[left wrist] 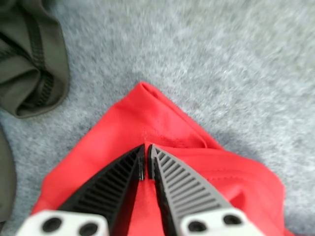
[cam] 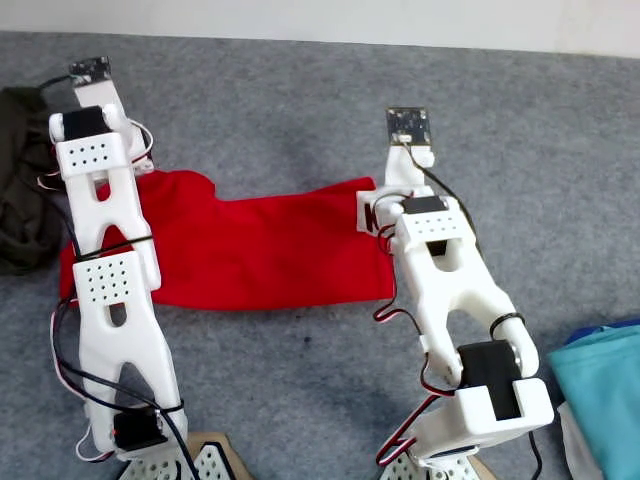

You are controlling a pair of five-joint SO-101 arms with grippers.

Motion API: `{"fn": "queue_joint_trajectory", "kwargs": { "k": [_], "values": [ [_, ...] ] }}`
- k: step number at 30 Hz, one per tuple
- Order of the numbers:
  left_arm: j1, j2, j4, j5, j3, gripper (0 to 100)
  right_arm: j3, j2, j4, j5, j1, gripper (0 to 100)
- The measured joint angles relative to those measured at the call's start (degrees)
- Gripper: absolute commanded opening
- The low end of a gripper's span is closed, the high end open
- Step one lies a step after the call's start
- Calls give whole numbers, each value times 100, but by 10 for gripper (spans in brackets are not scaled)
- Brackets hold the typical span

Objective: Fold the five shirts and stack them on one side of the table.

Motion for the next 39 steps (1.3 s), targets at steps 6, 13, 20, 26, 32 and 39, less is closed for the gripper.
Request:
{"fn": "queue_joint_trajectory", "kwargs": {
  "k": [6,13,20,26,32,39],
  "values": [
    [-114,0,-70,0,-290,7,0,0,0,0,0,156],
    [-519,185,-1064,9,-290,10,0,0,0,0,0,156],
    [-554,440,-1327,9,-290,144,0,0,0,0,-35,156],
    [-413,466,-1037,0,-290,306,0,0,0,0,-88,156],
    [-396,466,-941,0,-290,309,0,0,0,0,-88,156],
    [-396,677,-941,0,-290,309,0,0,0,0,-88,156]
  ]
}}
